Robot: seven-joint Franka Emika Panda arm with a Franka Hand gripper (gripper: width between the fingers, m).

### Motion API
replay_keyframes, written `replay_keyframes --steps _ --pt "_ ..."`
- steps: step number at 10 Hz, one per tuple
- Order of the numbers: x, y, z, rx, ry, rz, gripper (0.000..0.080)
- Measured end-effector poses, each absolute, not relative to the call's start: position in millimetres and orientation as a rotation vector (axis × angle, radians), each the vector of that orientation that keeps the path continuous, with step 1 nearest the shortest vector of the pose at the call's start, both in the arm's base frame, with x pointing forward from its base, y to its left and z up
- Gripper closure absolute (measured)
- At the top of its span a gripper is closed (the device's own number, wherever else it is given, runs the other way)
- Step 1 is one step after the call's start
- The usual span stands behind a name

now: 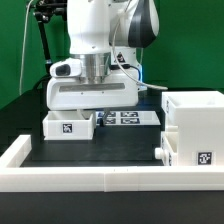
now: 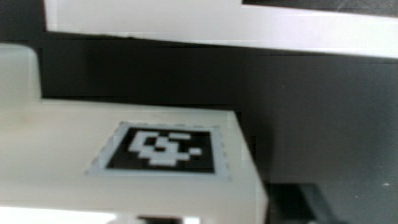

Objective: Assemble drawer

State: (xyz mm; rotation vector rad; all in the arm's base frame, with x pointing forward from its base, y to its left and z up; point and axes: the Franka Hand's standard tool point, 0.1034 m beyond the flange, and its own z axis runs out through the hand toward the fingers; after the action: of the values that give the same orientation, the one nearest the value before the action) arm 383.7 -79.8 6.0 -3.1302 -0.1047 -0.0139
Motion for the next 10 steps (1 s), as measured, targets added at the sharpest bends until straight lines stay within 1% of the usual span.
replay_keyframes --steps 1,2,10 --pt "383.8 -79.8 6.0 -3.13 -0.105 -0.014 0.072" --pt "383.9 -79.7 6.0 -3.13 -0.105 -0.014 0.0757" --pt "384.4 -78.2 6.5 -3.129 -0.113 -0.013 0.0757"
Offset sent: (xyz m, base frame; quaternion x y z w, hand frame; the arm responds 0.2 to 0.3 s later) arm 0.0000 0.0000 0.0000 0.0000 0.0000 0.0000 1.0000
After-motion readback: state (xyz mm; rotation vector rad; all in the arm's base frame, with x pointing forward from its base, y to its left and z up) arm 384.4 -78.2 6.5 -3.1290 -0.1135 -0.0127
